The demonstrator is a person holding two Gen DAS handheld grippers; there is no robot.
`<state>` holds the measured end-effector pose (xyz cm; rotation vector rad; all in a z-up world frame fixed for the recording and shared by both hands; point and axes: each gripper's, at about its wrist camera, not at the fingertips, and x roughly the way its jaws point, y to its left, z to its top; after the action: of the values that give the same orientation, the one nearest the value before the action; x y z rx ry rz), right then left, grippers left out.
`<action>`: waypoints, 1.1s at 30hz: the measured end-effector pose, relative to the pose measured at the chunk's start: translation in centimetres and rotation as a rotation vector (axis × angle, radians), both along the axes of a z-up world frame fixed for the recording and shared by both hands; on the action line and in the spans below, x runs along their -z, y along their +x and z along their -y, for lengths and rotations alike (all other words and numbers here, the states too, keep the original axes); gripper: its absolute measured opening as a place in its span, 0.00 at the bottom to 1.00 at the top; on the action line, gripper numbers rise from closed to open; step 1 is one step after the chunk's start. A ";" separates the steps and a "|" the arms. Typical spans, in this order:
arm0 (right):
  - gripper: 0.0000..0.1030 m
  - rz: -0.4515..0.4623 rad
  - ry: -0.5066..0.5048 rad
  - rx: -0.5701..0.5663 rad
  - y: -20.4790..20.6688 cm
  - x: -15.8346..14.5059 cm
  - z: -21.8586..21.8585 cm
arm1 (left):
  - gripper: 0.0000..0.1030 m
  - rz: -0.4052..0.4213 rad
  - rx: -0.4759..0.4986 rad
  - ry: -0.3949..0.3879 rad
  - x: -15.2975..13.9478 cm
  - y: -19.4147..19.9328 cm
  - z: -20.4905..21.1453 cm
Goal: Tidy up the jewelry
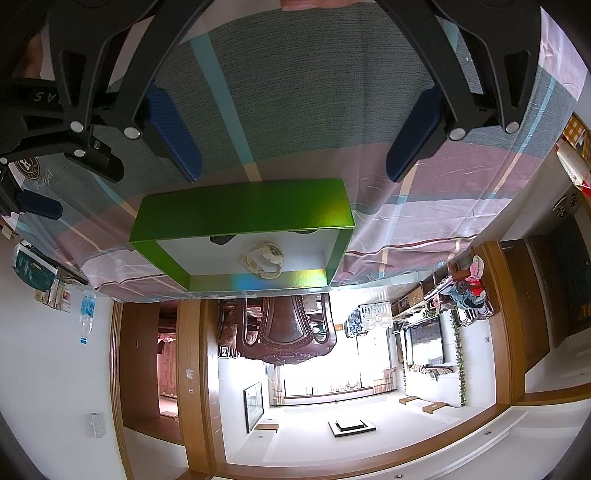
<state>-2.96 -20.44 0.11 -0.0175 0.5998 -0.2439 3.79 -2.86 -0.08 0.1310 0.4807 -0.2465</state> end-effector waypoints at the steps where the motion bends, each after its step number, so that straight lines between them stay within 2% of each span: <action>1: 0.97 0.001 -0.004 0.002 0.0 0.0 0.0 | 0.96 0.000 0.000 0.000 0.0 0.0 0.0; 33: 0.97 -0.006 -0.013 0.001 0.0 0.4 -0.2 | 0.96 -0.006 0.003 -0.006 -0.1 -0.2 0.1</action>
<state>-2.94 -20.26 -0.24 -0.0303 0.6045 -0.2490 3.56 -2.96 0.01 0.1257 0.4854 -0.2511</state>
